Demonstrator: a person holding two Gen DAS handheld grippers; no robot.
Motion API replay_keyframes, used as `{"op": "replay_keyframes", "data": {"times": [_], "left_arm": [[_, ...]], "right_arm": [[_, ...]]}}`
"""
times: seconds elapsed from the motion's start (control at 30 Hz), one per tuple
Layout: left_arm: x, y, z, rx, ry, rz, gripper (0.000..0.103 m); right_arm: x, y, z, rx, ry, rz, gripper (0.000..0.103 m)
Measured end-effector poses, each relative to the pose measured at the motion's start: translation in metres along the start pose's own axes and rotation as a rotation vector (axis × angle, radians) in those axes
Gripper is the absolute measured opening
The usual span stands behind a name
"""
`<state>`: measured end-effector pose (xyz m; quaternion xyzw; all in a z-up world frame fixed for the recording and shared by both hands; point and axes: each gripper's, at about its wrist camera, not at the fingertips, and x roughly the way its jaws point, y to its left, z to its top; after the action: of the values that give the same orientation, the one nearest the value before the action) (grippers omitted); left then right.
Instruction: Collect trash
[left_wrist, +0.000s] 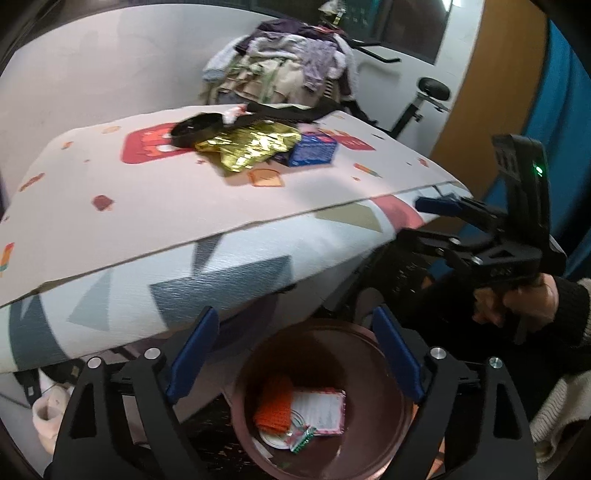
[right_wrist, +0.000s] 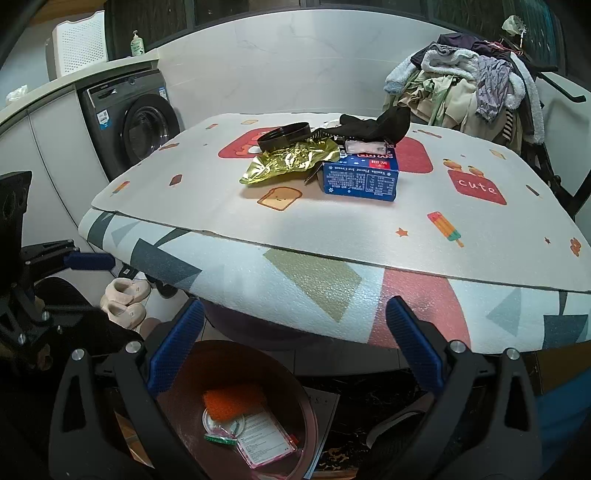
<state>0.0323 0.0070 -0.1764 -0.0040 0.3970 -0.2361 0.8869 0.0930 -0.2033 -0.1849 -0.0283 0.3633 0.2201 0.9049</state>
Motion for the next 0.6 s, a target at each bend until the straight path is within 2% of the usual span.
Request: {"op": "replay_keyframes", "data": {"times": [0.07, 0.37, 0.6], "left_arm": [[-0.003, 0.006, 0.001, -0.023, -0.017, 0.028, 0.090], [-0.009, 0.024, 0.003, -0.098, -0.042, 0.070, 0.091], [-0.011, 0.030, 0.003, -0.122, -0.047, 0.138, 0.094]], "right_arm": [[0.000, 0.000, 0.000, 0.000, 0.000, 0.000, 0.097], [-0.001, -0.009, -0.002, 0.035, -0.003, -0.018, 0.097], [0.002, -0.017, -0.003, 0.069, 0.017, -0.059, 0.097]]}}
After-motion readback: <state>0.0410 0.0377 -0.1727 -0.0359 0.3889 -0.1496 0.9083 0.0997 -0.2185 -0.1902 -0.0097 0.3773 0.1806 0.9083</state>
